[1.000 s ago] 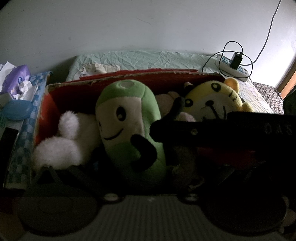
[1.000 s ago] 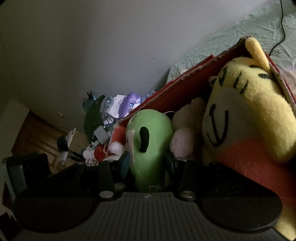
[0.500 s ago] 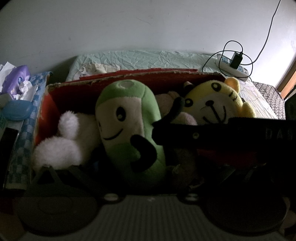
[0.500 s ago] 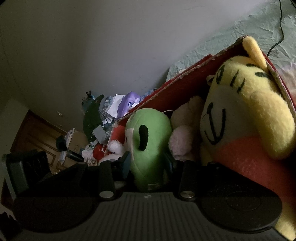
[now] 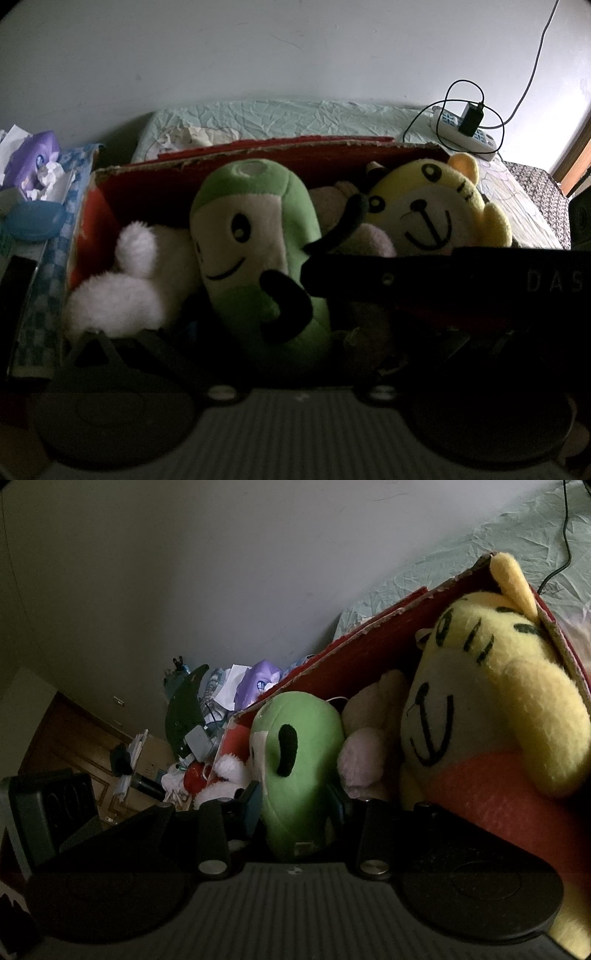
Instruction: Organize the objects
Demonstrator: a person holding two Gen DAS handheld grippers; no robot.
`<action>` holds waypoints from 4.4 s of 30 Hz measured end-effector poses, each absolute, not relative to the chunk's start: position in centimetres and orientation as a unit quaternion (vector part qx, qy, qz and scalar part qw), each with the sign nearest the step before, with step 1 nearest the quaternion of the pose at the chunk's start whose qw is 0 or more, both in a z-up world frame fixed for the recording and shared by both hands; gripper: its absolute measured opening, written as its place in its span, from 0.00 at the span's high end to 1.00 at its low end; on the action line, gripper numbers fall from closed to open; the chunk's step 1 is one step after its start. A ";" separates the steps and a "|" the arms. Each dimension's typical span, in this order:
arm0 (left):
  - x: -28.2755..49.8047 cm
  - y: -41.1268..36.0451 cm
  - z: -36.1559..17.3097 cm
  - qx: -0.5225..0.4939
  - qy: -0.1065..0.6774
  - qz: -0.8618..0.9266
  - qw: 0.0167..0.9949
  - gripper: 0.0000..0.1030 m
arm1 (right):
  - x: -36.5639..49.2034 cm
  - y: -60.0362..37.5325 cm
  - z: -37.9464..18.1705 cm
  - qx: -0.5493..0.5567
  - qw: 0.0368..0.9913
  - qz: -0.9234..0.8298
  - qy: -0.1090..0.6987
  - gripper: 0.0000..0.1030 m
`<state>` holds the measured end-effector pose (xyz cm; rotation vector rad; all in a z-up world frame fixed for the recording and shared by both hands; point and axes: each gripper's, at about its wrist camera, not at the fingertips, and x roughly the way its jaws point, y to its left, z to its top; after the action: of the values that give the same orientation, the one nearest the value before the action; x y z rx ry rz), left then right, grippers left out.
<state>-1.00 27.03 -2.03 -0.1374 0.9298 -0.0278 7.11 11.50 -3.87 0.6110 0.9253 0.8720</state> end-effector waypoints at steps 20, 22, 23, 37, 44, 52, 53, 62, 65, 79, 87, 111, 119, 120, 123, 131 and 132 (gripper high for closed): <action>-0.9 26.9 -2.1 -0.063 0.447 -0.017 0.892 0.00 | 6.5 11.2 -3.5 0.283 0.753 0.407 0.432 0.57; -0.9 26.9 -2.0 -0.063 0.447 -0.017 0.892 0.00 | 6.4 11.2 -3.3 0.281 0.755 0.406 0.431 0.56; -0.9 26.9 -2.0 -0.063 0.447 -0.017 0.892 0.00 | 6.2 11.2 -3.1 0.277 0.759 0.404 0.429 0.55; -1.1 26.2 -0.8 -0.046 0.437 0.008 0.898 0.05 | 4.1 8.8 -1.1 0.261 0.801 0.378 0.384 0.48; -2.4 25.5 0.5 -0.033 0.429 0.022 0.903 0.05 | 3.3 7.1 -0.8 0.294 0.797 0.386 0.359 0.49; -4.1 24.1 2.7 -0.034 0.412 0.021 0.910 0.05 | 1.8 2.8 -1.1 0.336 0.787 0.399 0.328 0.48; -4.2 23.8 3.0 -0.034 0.409 0.019 0.912 0.05 | 1.6 1.9 -1.3 0.343 0.788 0.393 0.328 0.48; -5.4 18.7 5.5 -0.028 0.374 -0.036 0.926 0.06 | 1.0 -6.3 -3.1 0.407 0.789 0.336 0.315 0.49; -5.3 16.9 5.7 -0.033 0.370 -0.066 0.926 0.06 | 1.2 -9.0 -4.0 0.413 0.796 0.303 0.323 0.49; -4.4 8.4 2.8 -0.005 0.410 -0.144 0.901 0.09 | 3.0 -13.4 -8.6 0.375 0.809 0.241 0.383 0.48; -4.2 6.9 0.4 -0.011 0.444 -0.137 0.885 0.11 | 5.6 -13.7 -8.3 0.415 0.774 0.271 0.394 0.48; -4.0 8.0 -1.8 -0.043 0.475 -0.096 0.874 0.10 | 7.0 -9.9 -9.3 0.231 0.807 0.333 0.430 0.47; -2.4 6.3 -3.0 -0.046 0.486 -0.143 0.861 0.10 | 5.0 -10.6 -10.0 0.213 0.809 0.330 0.438 0.47; -2.3 5.9 -3.3 -0.044 0.488 -0.148 0.859 0.10 | 4.9 -10.7 -10.1 0.215 0.808 0.329 0.438 0.46; -1.6 5.0 -4.4 -0.036 0.493 -0.158 0.855 0.13 | 4.8 -11.2 -10.3 0.225 0.807 0.322 0.440 0.45; 0.4 3.5 -6.5 -0.021 0.508 -0.164 0.846 0.32 | 4.9 -12.5 -10.4 0.255 0.800 0.310 0.447 0.47; 0.5 3.3 -6.6 -0.023 0.509 -0.168 0.844 0.32 | 4.9 -12.8 -10.5 0.265 0.796 0.309 0.447 0.48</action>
<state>0.54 3.26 -6.57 -0.0487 1.0736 -0.3554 4.89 -12.78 -10.51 0.5701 0.9606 0.6629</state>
